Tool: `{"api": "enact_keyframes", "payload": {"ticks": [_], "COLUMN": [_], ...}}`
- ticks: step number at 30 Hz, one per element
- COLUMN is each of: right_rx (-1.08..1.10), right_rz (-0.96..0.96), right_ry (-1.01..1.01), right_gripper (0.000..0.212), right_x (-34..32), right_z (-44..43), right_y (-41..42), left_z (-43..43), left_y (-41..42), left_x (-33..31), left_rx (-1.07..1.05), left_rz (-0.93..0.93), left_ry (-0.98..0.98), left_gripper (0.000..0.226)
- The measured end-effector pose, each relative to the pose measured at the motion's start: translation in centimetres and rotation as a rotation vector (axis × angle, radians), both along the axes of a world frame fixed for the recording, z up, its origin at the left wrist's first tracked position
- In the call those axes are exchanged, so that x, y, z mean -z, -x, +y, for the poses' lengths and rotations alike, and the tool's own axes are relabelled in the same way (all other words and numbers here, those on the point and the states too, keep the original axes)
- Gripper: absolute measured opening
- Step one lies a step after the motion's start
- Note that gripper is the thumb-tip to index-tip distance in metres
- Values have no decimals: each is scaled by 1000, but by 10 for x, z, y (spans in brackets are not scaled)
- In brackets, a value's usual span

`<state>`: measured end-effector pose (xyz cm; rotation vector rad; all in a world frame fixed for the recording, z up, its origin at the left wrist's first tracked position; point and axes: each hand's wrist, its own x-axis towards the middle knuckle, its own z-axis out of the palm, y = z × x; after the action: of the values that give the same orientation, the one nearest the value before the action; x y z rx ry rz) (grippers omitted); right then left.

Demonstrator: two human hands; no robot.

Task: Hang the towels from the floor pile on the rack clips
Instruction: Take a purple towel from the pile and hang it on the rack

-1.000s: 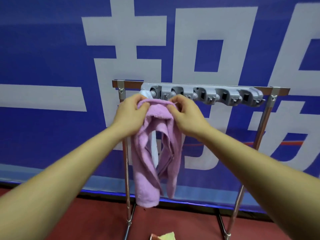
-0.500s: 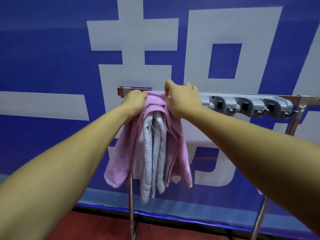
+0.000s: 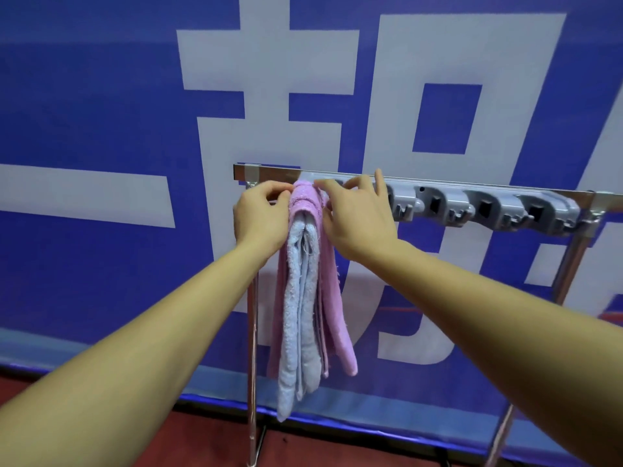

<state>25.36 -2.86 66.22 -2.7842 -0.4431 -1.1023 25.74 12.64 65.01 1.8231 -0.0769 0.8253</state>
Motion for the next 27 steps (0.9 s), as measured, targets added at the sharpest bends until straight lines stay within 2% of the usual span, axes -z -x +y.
{"api": "enact_keyframes", "payload": {"ticks": [6,12,17,20,22,27], "right_rx": [-38,-101,-130,-153,-179,-193], "right_rz": [143,66,90,106,149,314], "right_ry": [-73,-94,-161,-95,-88,-218], "right_gripper": [53,50,52,56,60,62], "right_x": [-4,3,17,27,34,58], "right_z": [3,-3,-7,-12,-16,-25], "right_y": [13,43,69,86,97,131], "left_z": [0,4,7,10,11,7], "left_y": [16,46,74,96,111,148], "left_x": [13,20,24,27,32,55], "left_rx": [85,108,116,107,125,164], "left_rz": [115,139,183,217,256,319], "left_ry": [10,-40,-73,-149,-187,-271], "left_gripper": [30,32,35,38,41,41]}}
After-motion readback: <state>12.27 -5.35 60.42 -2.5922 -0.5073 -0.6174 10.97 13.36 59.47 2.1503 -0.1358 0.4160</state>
